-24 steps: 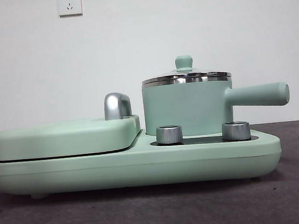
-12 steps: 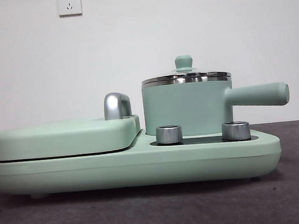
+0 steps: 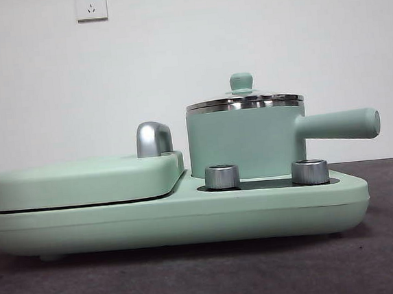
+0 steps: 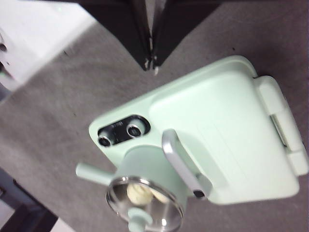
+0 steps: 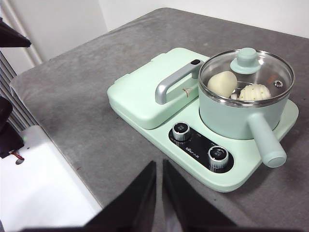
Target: Put the buns in a small steamer
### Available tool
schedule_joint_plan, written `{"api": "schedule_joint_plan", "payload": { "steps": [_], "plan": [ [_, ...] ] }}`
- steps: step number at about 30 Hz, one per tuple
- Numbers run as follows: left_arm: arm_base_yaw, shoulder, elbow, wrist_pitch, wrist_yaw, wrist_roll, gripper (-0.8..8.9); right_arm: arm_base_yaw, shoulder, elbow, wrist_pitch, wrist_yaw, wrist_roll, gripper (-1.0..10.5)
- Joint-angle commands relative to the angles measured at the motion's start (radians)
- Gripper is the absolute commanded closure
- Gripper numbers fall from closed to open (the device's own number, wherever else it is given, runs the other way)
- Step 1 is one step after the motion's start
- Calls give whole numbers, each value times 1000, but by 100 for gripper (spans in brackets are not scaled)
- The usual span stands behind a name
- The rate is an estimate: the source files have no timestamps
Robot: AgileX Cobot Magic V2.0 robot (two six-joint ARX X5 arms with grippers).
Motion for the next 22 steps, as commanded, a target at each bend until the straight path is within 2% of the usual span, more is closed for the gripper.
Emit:
{"api": "schedule_joint_plan", "payload": {
  "steps": [1,7,12,16,22],
  "plan": [
    [47,-10,-42,53,-2,-2,807,5,-1,9,11,-2,-9,926],
    [285,-103,-267,292,-2,10,807,5,-1,9,11,-2,-9,926],
    [474,-225,-513,541,-3,138,807,5,-1,9,11,-2,-9,926],
    [563,-308,-700,731,-2,185,807,5,-1,9,11,-2,-9,926],
    [638,-401,-834,767,-3,172,807,5,-1,9,11,-2,-9,926]
  ]
}}
